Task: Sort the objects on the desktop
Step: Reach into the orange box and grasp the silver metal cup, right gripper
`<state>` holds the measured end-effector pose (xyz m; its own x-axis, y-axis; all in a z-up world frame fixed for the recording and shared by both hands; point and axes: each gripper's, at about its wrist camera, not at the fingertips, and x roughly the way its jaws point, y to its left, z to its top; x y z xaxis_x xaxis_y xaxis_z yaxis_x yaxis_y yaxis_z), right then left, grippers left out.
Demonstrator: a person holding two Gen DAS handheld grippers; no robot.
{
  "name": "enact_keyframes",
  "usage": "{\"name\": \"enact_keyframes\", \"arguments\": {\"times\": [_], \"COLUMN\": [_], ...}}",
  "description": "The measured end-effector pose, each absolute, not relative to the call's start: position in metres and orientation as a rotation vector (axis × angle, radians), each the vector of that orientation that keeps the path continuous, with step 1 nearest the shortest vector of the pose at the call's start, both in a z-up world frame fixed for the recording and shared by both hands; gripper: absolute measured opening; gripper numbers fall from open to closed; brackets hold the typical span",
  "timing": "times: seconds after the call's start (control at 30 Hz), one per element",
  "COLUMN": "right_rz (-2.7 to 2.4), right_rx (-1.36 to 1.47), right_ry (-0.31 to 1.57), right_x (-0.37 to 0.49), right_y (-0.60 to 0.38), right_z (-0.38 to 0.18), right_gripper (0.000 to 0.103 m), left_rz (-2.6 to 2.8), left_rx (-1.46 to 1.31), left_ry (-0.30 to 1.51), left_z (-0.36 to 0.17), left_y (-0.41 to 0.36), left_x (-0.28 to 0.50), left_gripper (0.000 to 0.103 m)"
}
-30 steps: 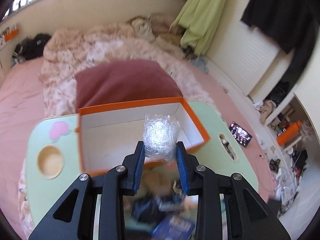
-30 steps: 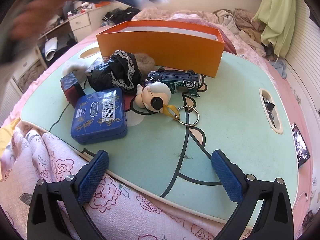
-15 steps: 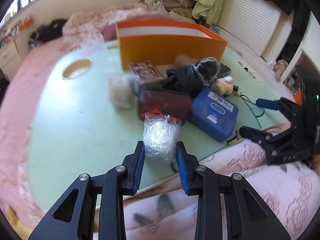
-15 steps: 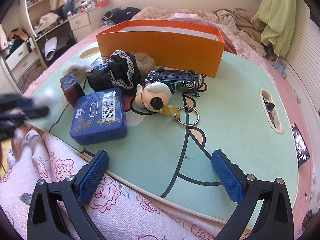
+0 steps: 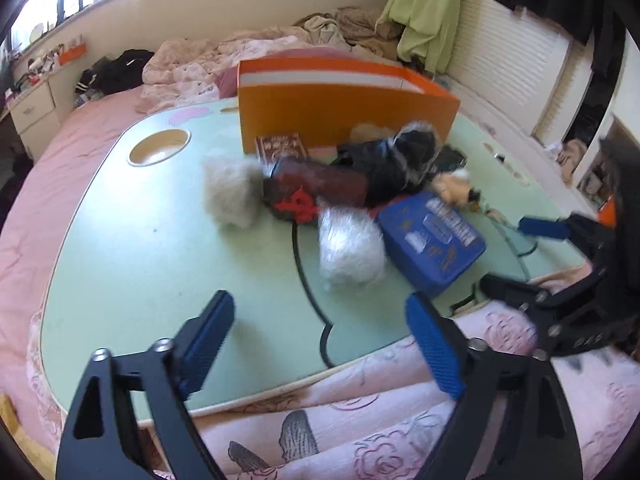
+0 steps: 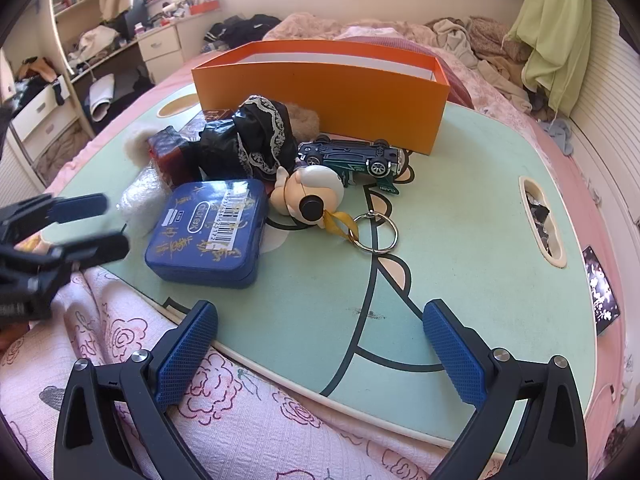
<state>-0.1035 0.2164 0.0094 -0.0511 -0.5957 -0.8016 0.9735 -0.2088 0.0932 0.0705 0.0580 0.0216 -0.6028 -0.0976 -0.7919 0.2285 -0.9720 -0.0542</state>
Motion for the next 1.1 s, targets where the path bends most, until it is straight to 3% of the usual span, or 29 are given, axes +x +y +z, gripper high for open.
{"name": "enact_keyframes", "arguments": {"times": [0.03,0.67,0.7,0.77,0.8,0.9,0.93,1.1], "right_rz": [-1.592,-1.589,-1.591,-1.62,-1.641,-1.69,-1.682,-1.665], "right_rx": [0.882,0.89,0.901,0.934,0.929,0.889,0.904,0.974], "right_ry": [0.588,0.59,0.581,0.517,0.485,0.379,0.413,0.489], "right_x": [-0.103,-0.11,-0.112,-0.124,-0.128,-0.143,-0.147,-0.156], "right_y": [0.216,0.213,0.214,0.21,0.21,0.19,0.168,0.094], "right_z": [0.009,0.006,0.007,0.023,0.033,0.077,0.088,0.098], "right_gripper": [0.103,0.102,0.1,0.079,0.078,0.081,0.085,0.085], "left_rz": [-2.624,-2.576,-2.576,-2.577,-2.577,-2.576,-2.577,-2.577], "left_rx": [1.305,1.229,1.228,1.227,1.226,1.225,1.225,1.224], "left_ry": [0.133,0.163,0.165,0.167,0.167,0.166,0.167,0.167], "left_z": [0.015,0.009,0.008,0.008,0.008,0.008,0.008,0.008], "left_y": [0.062,0.038,0.038,0.037,0.037,0.039,0.039,0.039], "left_x": [0.067,0.059,0.058,0.059,0.059,0.059,0.059,0.059], "left_gripper": [0.103,0.103,0.103,0.103,0.103,0.103,0.103,0.103]}}
